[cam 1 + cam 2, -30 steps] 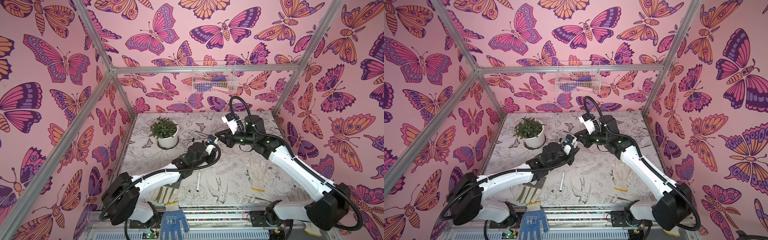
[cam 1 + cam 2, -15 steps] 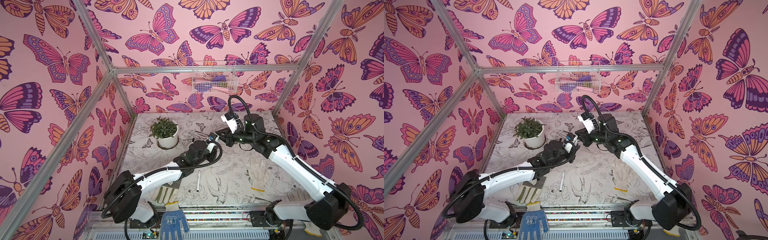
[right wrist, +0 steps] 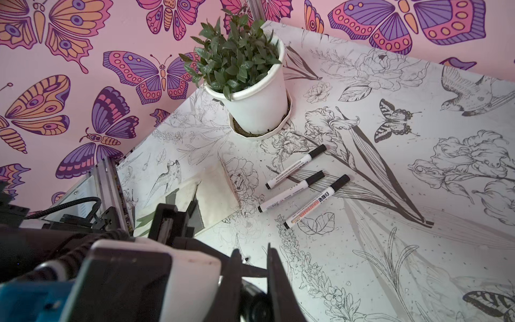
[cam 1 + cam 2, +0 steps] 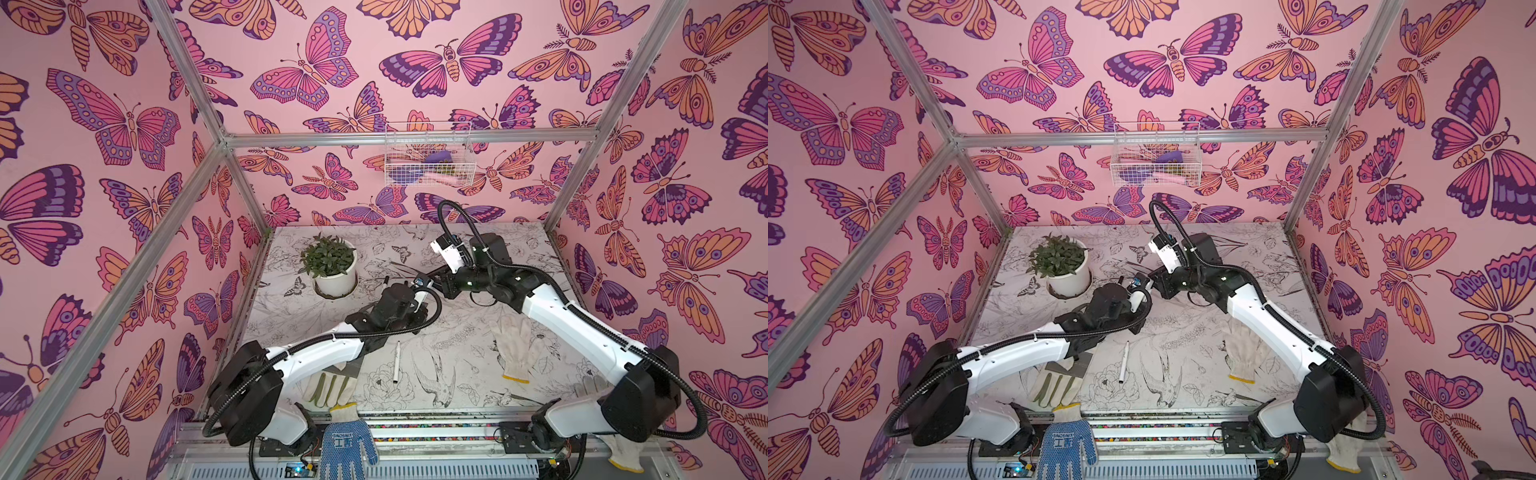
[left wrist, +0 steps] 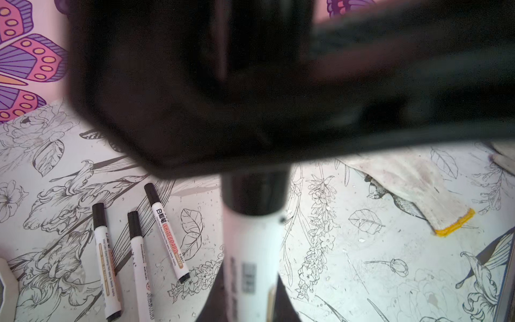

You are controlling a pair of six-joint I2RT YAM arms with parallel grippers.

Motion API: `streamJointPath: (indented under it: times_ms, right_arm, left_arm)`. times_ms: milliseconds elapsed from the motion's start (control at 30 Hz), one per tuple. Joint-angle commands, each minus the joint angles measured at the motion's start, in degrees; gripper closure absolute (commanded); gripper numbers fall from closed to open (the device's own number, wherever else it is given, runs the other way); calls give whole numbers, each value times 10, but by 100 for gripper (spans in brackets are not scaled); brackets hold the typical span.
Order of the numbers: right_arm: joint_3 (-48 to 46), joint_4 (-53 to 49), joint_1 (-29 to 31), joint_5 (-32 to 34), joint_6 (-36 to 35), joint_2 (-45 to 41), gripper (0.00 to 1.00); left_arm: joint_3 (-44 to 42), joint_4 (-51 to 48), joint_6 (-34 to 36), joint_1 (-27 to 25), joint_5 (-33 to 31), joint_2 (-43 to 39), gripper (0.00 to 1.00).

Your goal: Insert the pens into the pen caps

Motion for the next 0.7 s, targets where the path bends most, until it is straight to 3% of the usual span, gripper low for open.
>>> streamJointPath:
  times_ms: [0,233,500,567,667]
  right_arm:
    - [-60,-291,54,-5,-56,89,100]
    - [-46,-266,24,-65,-37,77,100]
    - [-47,-274,22,-71,-38,77,100]
    - [-43,-271,18,-58,-36,55,100]
    - [-53,-215,-24,-95,14,17,100]
  left_arm:
    - [93,436,16,-2,-2,-68,100]
    - [91,457,15,-2,-5,-54,100]
    - [183,486,4,2,56,14,100]
    - [178,470,-5,1,56,13,100]
    - [134,436,-21,1,45,-7,100]
